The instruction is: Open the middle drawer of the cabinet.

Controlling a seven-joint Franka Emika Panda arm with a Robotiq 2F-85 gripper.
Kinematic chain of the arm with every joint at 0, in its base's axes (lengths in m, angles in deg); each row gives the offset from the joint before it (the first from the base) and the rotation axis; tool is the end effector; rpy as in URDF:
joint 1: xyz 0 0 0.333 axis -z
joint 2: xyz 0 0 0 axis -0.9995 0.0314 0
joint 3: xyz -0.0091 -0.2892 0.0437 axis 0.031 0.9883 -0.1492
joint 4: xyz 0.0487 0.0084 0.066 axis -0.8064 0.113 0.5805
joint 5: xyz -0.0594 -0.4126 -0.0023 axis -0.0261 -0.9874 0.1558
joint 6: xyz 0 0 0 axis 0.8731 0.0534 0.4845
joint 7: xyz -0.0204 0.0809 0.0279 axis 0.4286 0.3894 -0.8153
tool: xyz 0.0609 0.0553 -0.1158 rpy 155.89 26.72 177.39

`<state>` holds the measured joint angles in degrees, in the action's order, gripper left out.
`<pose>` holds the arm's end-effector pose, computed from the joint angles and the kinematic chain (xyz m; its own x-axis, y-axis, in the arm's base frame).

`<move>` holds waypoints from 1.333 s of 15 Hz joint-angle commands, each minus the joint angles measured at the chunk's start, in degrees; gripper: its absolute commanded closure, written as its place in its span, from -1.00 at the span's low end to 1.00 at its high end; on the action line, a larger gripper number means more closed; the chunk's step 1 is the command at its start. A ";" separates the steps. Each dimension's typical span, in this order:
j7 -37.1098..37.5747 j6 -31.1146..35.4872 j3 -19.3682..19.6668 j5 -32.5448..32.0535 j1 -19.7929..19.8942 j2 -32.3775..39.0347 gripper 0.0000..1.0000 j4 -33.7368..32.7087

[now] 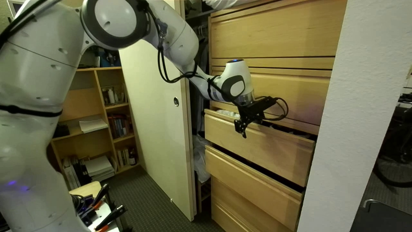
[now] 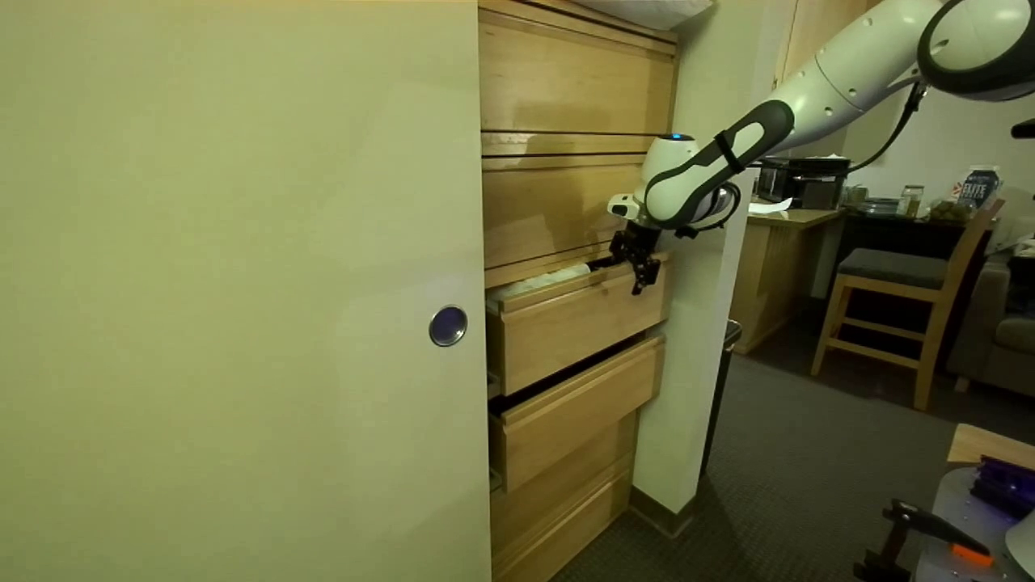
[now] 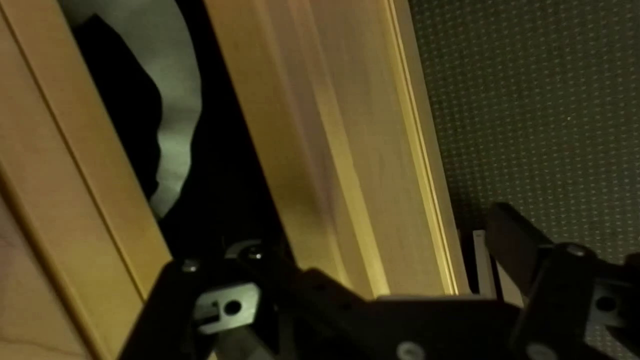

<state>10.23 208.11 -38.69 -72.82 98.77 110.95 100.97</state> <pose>0.7006 -0.0980 0.2352 0.3177 0.9480 0.0162 0.8948 -0.3055 0.3255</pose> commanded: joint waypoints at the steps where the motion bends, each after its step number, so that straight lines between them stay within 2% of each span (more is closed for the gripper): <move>1: 5.75 -0.56 3.83 -2.87 -2.02 -4.45 -1.00 4.35; 5: 8.80 -2.06 5.91 -6.35 -3.22 -6.35 -1.00 5.67; 14: 6.48 -2.93 4.54 -5.39 -2.10 -8.62 -1.00 8.69; 20: 2.57 4.52 0.74 -0.45 0.49 -7.46 -1.00 8.48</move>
<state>16.16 208.67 -35.54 -76.08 97.33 104.53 107.50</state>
